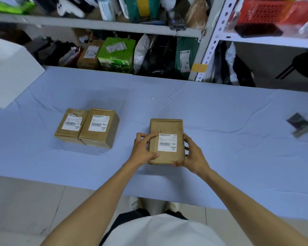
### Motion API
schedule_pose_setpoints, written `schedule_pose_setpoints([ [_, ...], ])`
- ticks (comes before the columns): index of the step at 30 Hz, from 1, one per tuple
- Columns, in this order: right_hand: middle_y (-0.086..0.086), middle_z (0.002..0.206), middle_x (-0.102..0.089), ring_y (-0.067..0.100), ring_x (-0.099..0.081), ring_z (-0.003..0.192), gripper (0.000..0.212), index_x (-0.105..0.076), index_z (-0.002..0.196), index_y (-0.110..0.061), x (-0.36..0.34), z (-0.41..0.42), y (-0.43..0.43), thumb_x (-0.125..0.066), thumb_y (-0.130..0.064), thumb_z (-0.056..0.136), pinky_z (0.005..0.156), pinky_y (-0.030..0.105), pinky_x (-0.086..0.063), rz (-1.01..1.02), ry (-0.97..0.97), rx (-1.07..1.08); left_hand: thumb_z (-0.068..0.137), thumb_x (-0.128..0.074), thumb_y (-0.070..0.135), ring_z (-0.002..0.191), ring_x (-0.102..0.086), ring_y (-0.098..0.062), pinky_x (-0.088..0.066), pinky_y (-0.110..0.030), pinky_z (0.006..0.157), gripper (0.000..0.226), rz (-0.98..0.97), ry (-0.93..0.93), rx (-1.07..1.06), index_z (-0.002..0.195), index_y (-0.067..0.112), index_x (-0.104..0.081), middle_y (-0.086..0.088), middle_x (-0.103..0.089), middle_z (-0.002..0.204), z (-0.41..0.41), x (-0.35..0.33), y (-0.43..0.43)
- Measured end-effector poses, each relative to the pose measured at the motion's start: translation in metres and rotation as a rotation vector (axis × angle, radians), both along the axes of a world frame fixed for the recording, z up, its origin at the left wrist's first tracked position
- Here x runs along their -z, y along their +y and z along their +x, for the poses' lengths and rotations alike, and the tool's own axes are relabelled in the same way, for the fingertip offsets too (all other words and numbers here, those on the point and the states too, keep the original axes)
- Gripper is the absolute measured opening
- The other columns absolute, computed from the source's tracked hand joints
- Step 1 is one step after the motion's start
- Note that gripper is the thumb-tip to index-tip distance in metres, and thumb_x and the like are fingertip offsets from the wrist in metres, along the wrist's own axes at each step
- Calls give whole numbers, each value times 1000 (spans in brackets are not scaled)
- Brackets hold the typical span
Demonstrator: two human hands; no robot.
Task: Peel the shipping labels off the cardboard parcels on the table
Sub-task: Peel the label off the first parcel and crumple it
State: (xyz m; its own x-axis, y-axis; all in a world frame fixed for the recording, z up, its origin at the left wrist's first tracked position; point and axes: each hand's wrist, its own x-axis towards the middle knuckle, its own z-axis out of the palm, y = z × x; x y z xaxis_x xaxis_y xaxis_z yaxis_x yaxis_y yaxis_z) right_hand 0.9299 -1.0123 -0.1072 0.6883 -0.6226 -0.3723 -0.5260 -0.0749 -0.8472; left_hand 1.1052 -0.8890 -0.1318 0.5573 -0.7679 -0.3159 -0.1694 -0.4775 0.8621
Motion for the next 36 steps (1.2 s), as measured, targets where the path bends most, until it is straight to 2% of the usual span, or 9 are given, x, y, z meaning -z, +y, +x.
schedule_pose_setpoints([
  [2, -5, 137, -43, 19, -52, 114, 121, -24, 150, -21, -1, 0, 0, -91, -2, 51, 81, 31, -56, -3, -7, 0, 66, -84, 7, 118, -42, -25, -50, -36, 99, 75, 5, 14, 3, 120, 45, -49, 1, -29, 119, 0, 1, 1],
  [8, -3, 138, -44, 21, -52, 117, 120, -25, 149, -21, 0, 0, -1, -91, -3, 51, 88, 43, -55, 0, -3, 3, 68, -80, 7, 119, -36, -24, -45, -36, 102, 79, 72, -12, 49, 127, 47, -47, 3, -26, 118, 1, 0, -4],
  [13, -5, 138, -44, 20, -51, 117, 120, -25, 149, -22, 1, 0, 1, -92, -3, 51, 84, 34, -56, 2, 0, 7, 69, -77, 4, 119, -28, -20, -41, -38, 107, 80, 121, -32, 86, 133, 41, -47, 1, -24, 118, 1, -2, -7],
  [16, -4, 139, -44, 20, -51, 118, 119, -25, 149, -22, 1, 1, 1, -91, -3, 52, 86, 37, -56, 1, -1, 7, 68, -77, 2, 117, -27, -18, -41, -35, 107, 79, 123, -20, 82, 130, 42, -48, 1, -24, 118, 2, -2, -8],
  [23, -3, 140, -43, 22, -49, 119, 119, -23, 149, -23, 1, 0, 1, -90, -1, 53, 89, 42, -55, 2, 9, 7, 66, -78, -2, 116, -27, -18, -41, -25, 99, 70, 132, 5, 71, 112, 44, -51, 2, -24, 117, 1, -5, -13],
  [26, -2, 141, -42, 22, -48, 121, 120, -23, 150, -22, 1, 0, 1, -90, -2, 53, 91, 44, -54, 2, 14, 2, 65, -78, -3, 116, -32, -20, -43, -14, 83, 64, 112, 37, 25, 101, 44, -52, 3, -26, 117, 0, -4, -10],
  [28, -2, 141, -42, 22, -48, 120, 121, -22, 150, -23, 1, 0, 1, -91, -4, 52, 92, 45, -53, -3, 21, -3, 66, -80, 0, 117, -36, -21, -45, -10, 76, 66, 83, 76, -9, 106, 44, -51, 3, -27, 120, 0, -3, -6],
  [32, -5, 137, -39, 22, -49, 119, 129, -20, 149, -29, -1, 3, -4, -95, -15, 46, 93, 46, -52, -31, 36, -31, 75, -76, 2, 123, -43, -21, -49, -21, 86, 73, 10, 134, -10, 128, 41, -45, 3, -29, 127, -2, -2, 1],
  [36, -2, 136, -41, 21, -48, 120, 125, -18, 150, -29, 1, 8, -3, -94, -25, 51, 97, 42, -49, -77, 48, -4, 79, -73, 1, 121, -43, -12, -47, -16, 82, 85, -54, 179, -43, 143, 38, -31, 7, -33, 129, -8, 0, 8],
])
